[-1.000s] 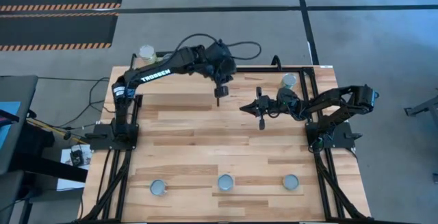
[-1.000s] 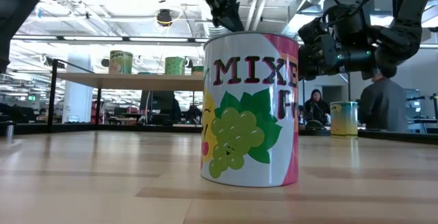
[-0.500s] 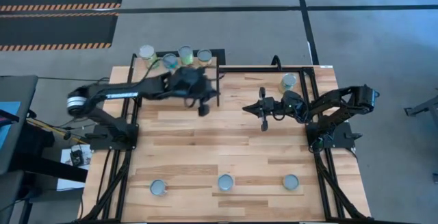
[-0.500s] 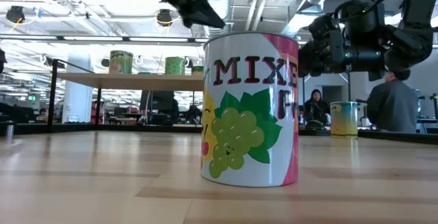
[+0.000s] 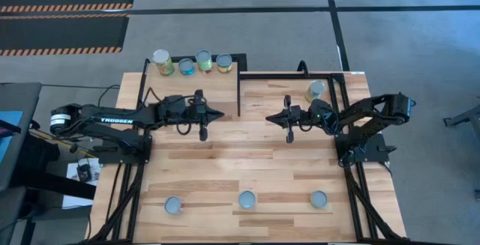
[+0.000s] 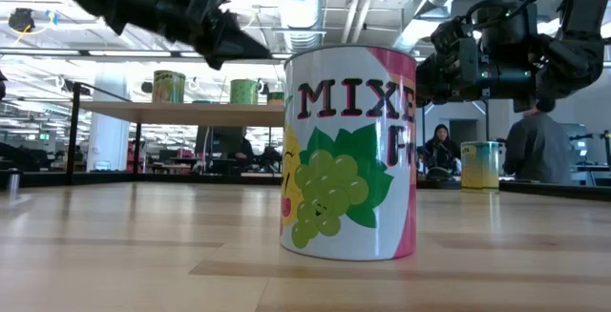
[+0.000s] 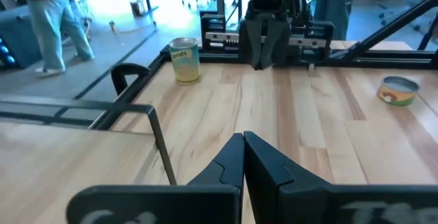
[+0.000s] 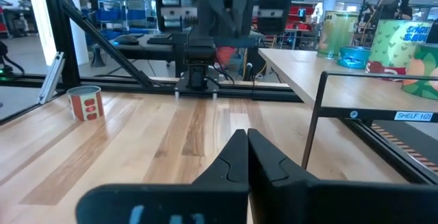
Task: Pick and place cans onto a shelf
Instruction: Put the canned mushrooms on the shelf
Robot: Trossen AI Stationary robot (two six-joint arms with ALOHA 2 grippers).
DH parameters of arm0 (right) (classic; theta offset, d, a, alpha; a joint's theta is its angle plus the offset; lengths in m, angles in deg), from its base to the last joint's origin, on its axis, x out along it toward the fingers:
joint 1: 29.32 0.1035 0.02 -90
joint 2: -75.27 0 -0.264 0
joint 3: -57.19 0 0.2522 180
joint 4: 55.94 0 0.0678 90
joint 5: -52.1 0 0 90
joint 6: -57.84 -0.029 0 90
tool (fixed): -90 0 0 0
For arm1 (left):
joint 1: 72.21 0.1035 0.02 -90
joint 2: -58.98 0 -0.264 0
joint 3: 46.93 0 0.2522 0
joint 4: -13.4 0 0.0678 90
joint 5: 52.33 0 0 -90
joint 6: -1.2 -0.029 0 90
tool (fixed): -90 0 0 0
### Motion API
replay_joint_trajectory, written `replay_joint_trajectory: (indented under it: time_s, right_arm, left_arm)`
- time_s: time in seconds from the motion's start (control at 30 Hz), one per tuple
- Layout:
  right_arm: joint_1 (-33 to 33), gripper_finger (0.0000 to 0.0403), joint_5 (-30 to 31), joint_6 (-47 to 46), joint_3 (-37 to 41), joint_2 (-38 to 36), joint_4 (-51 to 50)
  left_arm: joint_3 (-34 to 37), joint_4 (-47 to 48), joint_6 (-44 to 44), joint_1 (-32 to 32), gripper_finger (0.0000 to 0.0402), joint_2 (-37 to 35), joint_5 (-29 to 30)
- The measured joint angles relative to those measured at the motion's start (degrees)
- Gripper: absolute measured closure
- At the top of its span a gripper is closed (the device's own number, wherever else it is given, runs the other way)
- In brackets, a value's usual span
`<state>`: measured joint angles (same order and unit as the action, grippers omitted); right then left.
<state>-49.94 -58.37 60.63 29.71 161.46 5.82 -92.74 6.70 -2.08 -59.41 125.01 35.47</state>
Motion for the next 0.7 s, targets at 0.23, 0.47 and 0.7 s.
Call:
replay_joint_trajectory:
  time_s: [0.23, 0.47, 0.7]
  right_arm:
    - [0.7, 0.0394, 0.4, -1.4, 0.0, 0.0, -0.1]
    - [5.8, 0.0389, 6.3, -1.5, 0.0, 0.0, -2.4]
    - [10.4, 0.0391, 12.0, -1.8, 0.0, 0.0, -4.0]
  left_arm:
    - [6.9, -9.8, 0.1, 0.0, 0.0401, -0.5, -0.2]
    - [7.1, -10.0, 1.4, 0.0, 0.0401, -0.5, -0.4]
    - [7.1, -8.3, 2.9, 0.1, 0.0401, -0.4, 1.0]
